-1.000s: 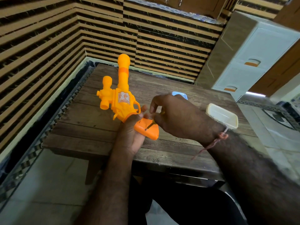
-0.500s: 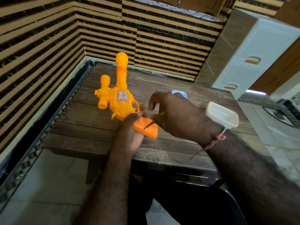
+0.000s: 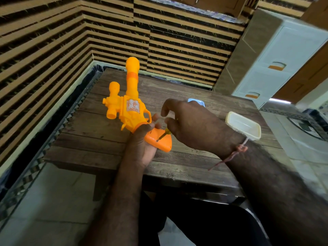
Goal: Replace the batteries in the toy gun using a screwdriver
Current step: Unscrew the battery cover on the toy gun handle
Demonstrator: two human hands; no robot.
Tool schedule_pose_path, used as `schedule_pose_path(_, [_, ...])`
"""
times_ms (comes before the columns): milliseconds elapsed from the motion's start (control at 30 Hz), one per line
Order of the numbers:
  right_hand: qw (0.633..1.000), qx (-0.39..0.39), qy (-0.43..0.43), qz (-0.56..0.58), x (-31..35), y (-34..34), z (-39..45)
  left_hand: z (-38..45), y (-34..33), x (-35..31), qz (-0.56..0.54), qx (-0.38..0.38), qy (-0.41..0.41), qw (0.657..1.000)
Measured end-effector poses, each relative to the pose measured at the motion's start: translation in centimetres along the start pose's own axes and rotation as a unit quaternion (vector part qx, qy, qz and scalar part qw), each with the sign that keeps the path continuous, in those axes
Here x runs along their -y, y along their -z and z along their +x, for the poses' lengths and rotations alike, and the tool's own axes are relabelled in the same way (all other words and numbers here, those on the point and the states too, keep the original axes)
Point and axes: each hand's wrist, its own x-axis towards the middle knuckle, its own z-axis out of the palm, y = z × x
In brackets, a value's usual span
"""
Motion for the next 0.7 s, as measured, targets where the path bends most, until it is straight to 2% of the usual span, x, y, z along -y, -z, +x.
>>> schedule_pose_path(100, [0.998, 0.036, 0.000, 0.041, 0.1, 0.7, 0.0, 0.0, 0.0, -0.1, 0.017, -0.011, -0.007, 1.000])
schedule_pose_path(200, [0.995, 0.039, 0.003, 0.089, 0.1, 0.6, 0.1, -0.1, 0.2, 0.1, 0.001, -0.017, 0.007, 1.000])
schedule_pose_path(333, [1.000, 0.007, 0.007, 0.023, -0.1, -0.2, 0.2, -0.3, -0.2, 0.1, 0.009, 0.010, 0.008, 1.000])
schedule_pose_path(400, [1.000, -0.015, 0.010, -0.004, -0.1, -0.2, 0.2, -0.3, -0.1, -0.1, 0.005, -0.010, 0.000, 1.000])
schedule_pose_path(567, [0.998, 0.041, 0.007, 0.049, 0.0, 0.5, 0.2, -0.1, 0.1, 0.1, 0.009, -0.016, -0.004, 1.000])
schedule_pose_path(700, [0.998, 0.039, 0.008, 0.054, -0.2, 0.3, 0.3, -0.1, -0.2, 0.0, 0.006, 0.009, -0.011, 1.000])
